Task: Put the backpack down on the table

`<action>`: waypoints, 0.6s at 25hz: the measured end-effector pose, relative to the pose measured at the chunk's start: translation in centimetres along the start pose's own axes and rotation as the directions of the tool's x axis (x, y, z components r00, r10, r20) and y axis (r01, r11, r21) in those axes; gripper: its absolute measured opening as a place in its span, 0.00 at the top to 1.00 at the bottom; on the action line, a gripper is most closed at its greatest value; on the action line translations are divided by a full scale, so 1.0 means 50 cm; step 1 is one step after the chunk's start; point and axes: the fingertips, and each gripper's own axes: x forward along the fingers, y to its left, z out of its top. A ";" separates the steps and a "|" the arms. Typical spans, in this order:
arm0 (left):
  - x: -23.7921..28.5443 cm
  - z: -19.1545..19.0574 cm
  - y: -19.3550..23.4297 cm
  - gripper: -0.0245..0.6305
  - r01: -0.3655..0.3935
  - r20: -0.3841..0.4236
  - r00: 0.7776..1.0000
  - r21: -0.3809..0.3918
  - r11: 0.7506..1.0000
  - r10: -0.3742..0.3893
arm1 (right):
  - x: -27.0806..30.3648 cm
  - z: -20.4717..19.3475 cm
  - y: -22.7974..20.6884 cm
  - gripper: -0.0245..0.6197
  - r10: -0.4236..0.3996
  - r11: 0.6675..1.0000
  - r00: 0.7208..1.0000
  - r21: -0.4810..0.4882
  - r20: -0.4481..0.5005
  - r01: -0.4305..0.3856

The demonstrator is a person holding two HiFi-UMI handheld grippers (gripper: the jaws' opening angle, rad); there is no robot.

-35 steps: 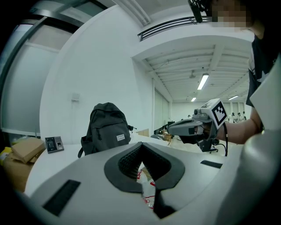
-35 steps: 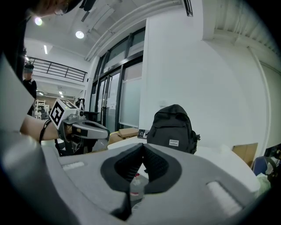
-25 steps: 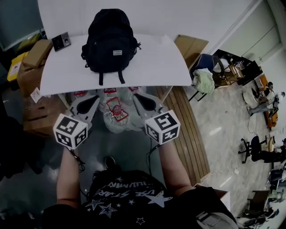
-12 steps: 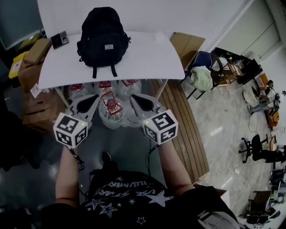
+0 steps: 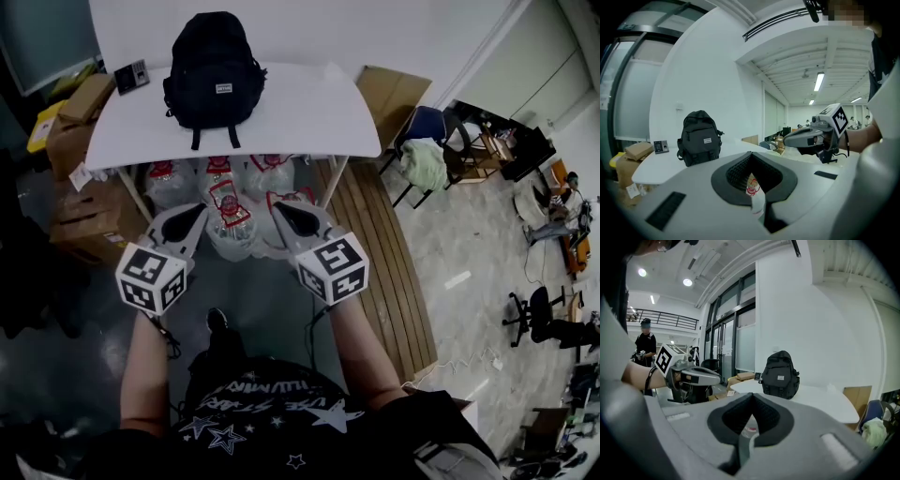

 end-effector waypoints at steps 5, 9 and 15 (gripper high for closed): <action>-0.032 -0.016 -0.054 0.95 -0.054 0.014 0.998 -0.020 0.998 0.055 | -0.059 -0.014 0.025 0.96 0.009 1.000 1.000 0.015 0.013 -0.009; -0.054 -0.035 -0.097 0.95 -0.097 0.017 0.995 -0.017 0.995 0.097 | -0.096 -0.032 0.050 0.96 0.024 0.999 0.999 0.043 0.022 -0.025; -0.100 -0.077 -0.155 0.95 -0.120 -0.011 0.993 -0.044 0.992 0.120 | -0.140 -0.063 0.099 0.96 0.060 0.994 0.998 0.087 0.021 -0.062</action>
